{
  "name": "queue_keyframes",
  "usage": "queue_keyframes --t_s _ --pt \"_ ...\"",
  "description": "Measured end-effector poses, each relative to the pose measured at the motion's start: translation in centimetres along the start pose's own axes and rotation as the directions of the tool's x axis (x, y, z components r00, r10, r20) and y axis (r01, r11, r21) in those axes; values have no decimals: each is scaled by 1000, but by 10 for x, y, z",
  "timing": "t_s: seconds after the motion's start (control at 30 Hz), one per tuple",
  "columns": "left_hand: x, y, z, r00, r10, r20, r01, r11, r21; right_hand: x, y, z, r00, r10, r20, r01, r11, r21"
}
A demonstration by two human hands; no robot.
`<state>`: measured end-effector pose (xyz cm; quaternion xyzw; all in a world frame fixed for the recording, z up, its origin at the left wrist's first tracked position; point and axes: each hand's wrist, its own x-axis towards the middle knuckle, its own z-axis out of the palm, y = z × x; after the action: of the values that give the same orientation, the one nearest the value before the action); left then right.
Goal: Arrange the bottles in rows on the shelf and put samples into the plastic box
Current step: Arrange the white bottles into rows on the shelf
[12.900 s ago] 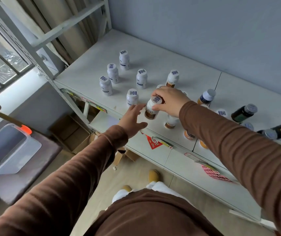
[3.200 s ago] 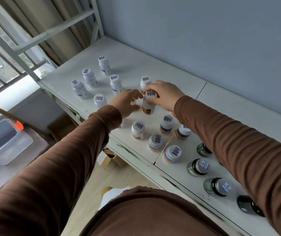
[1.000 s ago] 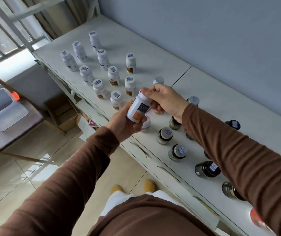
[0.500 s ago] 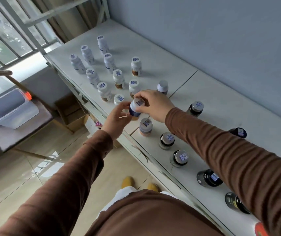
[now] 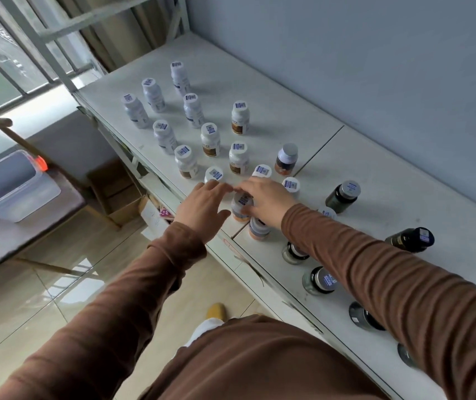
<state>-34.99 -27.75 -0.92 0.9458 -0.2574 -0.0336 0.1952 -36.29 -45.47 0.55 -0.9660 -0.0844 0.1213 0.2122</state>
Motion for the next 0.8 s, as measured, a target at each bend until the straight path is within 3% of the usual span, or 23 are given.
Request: queue_keyframes --t_s 0.1,0.17,0.27,0.47,0.53,0.6,0.67,0.8 --pt "11 1 -14 996 51 -79 -49 998 29 -3 5 -8 999 40 -5 -40 994 99" --pt "24 3 -23 991 77 -111 -71 996 53 -3 13 -21 992 60 -114 -41 986 158" --pt "47 7 -31 990 96 -99 -87 993 85 4 27 -41 967 83 -242 -70 996 64" --pt "79 14 -20 994 110 17 -112 987 119 38 40 -26 995 97 12 -89 953 -289" --pt "84 13 -16 993 112 37 -115 988 107 42 41 -23 996 87 -5 -84 949 -304" --pt "87 10 -15 992 112 55 -116 990 77 39 43 -29 991 102 -93 -117 975 -187" --pt "90 8 -16 992 109 66 -111 994 16 32 46 -43 972 142 -190 -138 990 35" --pt "92 15 -22 995 96 -6 -93 953 -289 18 42 -78 935 258 -245 -124 882 455"
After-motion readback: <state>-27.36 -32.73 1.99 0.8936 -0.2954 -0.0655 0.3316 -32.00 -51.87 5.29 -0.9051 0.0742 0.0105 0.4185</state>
